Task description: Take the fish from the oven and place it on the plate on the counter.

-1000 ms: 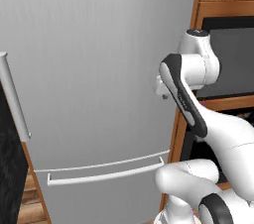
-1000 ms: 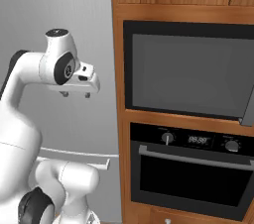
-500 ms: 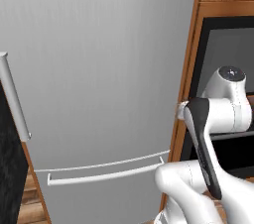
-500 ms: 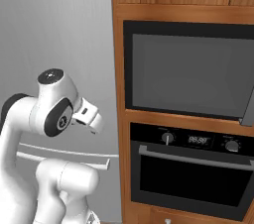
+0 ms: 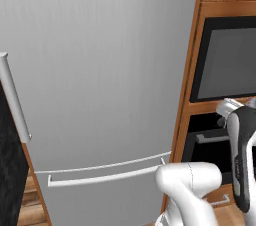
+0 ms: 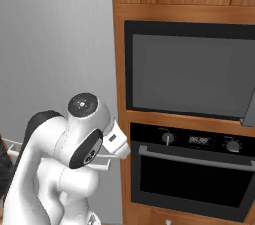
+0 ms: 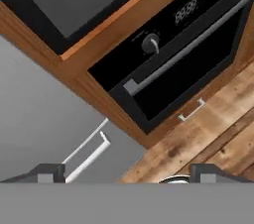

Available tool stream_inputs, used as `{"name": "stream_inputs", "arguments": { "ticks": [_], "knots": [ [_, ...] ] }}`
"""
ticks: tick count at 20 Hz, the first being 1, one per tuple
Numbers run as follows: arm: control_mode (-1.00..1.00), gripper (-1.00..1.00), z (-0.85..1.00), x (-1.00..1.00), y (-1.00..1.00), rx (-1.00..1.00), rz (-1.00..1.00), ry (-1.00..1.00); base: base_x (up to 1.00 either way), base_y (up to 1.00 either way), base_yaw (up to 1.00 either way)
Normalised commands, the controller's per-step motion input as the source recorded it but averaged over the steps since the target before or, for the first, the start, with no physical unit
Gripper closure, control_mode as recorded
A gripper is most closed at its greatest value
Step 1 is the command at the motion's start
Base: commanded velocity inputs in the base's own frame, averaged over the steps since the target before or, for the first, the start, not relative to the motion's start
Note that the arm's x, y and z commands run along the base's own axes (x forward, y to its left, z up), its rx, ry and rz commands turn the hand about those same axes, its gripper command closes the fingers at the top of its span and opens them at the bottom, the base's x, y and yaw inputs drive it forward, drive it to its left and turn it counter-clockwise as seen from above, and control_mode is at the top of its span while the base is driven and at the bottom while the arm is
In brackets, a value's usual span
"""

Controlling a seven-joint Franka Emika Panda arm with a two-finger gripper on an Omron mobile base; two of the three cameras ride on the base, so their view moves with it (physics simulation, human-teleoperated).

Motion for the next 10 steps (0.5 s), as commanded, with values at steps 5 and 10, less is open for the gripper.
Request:
{"name": "stream_inputs", "arguments": {
  "ticks": [5,10],
  "knots": [
    [-1.00,-1.00,-0.35,-0.21,-1.00,0.25,-0.19,-0.34,0.00,0.00,0.00],
    [-1.00,-1.00,-0.79,-0.20,-1.00,0.28,-0.10,-0.37,0.00,0.00,0.00]
  ]
}}
